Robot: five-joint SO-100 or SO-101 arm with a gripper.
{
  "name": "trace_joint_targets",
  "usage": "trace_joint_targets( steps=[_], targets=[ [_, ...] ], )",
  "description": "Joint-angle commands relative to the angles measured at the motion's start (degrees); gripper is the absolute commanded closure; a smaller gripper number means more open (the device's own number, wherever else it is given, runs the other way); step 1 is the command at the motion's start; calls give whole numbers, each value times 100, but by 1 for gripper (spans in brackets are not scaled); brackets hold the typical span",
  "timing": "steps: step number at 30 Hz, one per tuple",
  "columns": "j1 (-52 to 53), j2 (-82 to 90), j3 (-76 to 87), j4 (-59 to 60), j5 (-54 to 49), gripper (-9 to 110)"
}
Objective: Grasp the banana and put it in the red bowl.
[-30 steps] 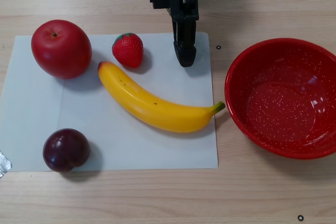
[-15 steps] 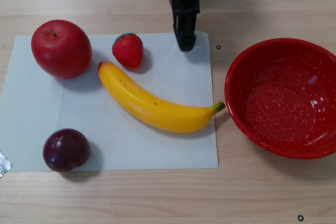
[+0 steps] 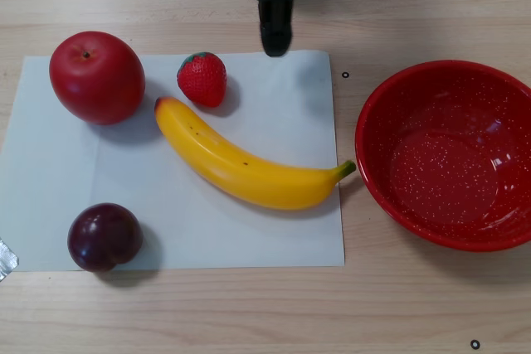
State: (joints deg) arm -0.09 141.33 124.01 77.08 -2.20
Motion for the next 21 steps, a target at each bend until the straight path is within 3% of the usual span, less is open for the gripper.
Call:
trace_joint_targets(
  steps=[1, 15, 21],
  targets=[
    [-149, -404, -914, 334, 176, 101],
    [-483, -2936, -4219, 1802, 220, 101],
    [-492, -3876, -5326, 2224, 62, 95]
  ],
)
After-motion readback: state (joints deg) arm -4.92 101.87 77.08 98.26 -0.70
